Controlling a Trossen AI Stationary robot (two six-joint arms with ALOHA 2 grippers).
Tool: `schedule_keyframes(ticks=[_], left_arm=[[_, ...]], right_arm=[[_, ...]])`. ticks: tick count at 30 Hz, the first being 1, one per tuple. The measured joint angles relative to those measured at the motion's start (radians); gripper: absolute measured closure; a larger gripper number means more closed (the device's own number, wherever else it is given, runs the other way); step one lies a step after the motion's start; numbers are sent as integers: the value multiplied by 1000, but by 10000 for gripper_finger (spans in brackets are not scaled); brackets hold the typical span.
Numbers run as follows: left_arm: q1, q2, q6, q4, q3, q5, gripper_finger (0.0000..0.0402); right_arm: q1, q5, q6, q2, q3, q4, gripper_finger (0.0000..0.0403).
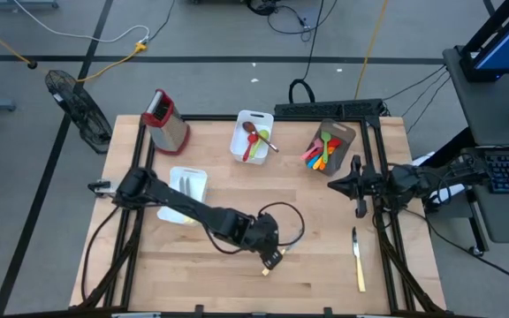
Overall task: Pick & Place Kitchen Items
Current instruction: Put the yellow knife into the bottom white bin
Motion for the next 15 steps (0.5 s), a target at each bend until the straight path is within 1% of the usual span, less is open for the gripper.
schedule_keyframes(ticks=[3,8,15], left_arm=[[-8,31,-55,55,0,-20,183],[-13,64,-144,124,0,-27,183],[-22,90,-225,141,19,-66,183]], right_arm=[[0,-2,-8,0,0,-2,399],[0,-3,-10,0,0,-2,399],[0,-3,-12,0,0,-3,399]])
